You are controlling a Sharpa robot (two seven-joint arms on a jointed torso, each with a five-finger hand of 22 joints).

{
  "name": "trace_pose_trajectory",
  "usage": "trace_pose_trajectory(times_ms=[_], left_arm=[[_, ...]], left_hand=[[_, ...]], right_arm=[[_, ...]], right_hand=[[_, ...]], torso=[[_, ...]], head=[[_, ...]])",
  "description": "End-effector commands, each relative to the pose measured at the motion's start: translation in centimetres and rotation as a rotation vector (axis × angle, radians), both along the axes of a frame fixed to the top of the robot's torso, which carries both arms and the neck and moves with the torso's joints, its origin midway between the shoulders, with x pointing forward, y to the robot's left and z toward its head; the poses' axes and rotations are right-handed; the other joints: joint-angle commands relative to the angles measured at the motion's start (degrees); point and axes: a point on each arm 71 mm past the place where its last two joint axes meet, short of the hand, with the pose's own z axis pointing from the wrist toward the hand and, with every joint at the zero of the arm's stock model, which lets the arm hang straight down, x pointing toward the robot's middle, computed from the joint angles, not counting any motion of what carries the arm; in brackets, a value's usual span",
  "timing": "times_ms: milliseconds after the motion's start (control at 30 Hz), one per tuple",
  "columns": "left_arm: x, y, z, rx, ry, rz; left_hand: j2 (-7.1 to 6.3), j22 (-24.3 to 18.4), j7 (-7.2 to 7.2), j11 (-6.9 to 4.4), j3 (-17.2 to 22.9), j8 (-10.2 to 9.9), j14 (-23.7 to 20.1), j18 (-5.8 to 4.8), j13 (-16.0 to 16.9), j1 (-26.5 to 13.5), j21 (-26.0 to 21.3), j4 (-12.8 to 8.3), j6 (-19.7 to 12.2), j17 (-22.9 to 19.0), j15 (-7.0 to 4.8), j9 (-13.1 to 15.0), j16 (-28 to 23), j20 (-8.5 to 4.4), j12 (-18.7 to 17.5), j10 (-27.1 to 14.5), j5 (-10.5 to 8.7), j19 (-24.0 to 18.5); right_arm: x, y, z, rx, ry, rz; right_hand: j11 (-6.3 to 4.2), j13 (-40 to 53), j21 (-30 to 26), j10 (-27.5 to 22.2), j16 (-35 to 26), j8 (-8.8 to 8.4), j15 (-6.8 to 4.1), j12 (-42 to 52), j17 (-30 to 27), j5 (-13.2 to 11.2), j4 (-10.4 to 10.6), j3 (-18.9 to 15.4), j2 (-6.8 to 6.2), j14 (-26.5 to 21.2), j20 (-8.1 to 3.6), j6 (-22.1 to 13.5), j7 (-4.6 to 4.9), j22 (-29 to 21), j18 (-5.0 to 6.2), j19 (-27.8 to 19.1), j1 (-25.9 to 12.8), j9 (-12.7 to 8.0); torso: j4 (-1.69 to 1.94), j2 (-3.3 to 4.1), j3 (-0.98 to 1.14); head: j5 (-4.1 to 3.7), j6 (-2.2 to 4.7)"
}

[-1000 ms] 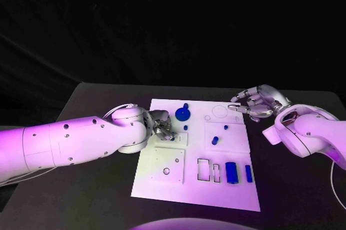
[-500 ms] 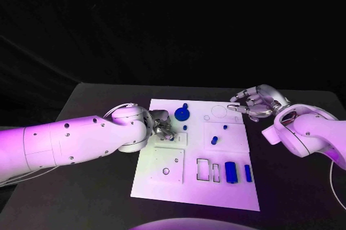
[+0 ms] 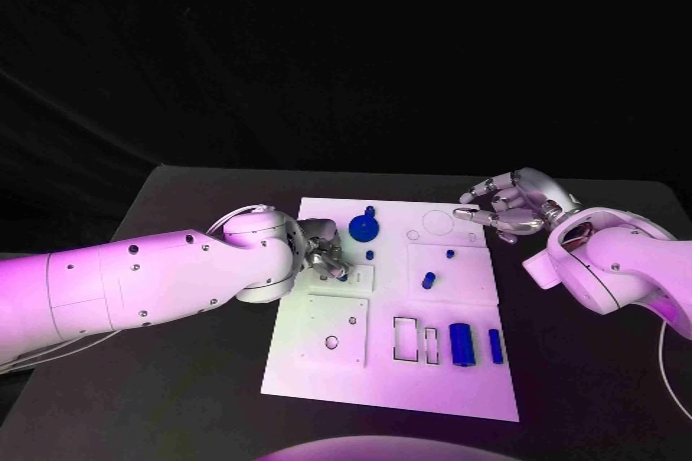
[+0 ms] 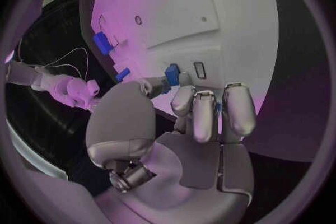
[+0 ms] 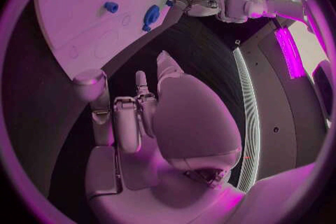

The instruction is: Assemble the parts on the task board

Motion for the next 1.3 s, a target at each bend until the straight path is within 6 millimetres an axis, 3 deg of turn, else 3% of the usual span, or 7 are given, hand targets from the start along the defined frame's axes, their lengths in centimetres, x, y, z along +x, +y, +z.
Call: trace_pose_trajectory(times_ms=[33, 1300], left_arm=[[-0.31, -0.10, -0.63, 0.013, 0.043, -0.014], [-0.12, 0.16, -0.77, 0.016, 0.052, -0.005]], left_hand=[[0.03, 0.05, -0.96, -0.15, 5.21, -0.20, 3.05, -0.72, 0.00, -0.64, 0.31, -5.58, 0.82, 3.25, -0.47, 0.04, 0.34, -0.04, -0.25, 0.36, 0.17, 0.29], [0.07, 0.23, -1.13, -0.27, -2.45, -0.57, 3.06, -0.74, 0.11, -5.03, 0.26, -1.27, 1.78, 3.26, -0.58, 0.25, 0.33, -0.18, 0.03, 0.40, 0.19, 0.34]], right_arm=[[-0.06, 0.12, 0.01, 0.002, -0.002, 0.013], [-0.04, 0.05, 0.09, 0.009, -0.012, 0.008]], right_hand=[[-0.03, 5.52, -0.32, -0.44, -0.27, 0.25, -0.47, -0.31, 5.38, -0.04, 0.16, 0.11, 0.00, 3.81, -0.23, -0.17, -0.07, -0.07, 0.79, -0.05, -0.52, 0.09], [-0.06, 5.50, -0.51, -0.43, -0.33, 0.47, -0.49, -0.30, 5.33, -0.04, 0.19, -0.45, -0.07, 3.81, -0.23, -0.33, -0.12, -0.09, 0.80, 0.02, -2.03, 0.13]], torso=[[-0.03, -0.02, 0.00], [-0.02, -0.01, 0.04]], head=[[0.03, 0.01], [0.06, 0.10]])
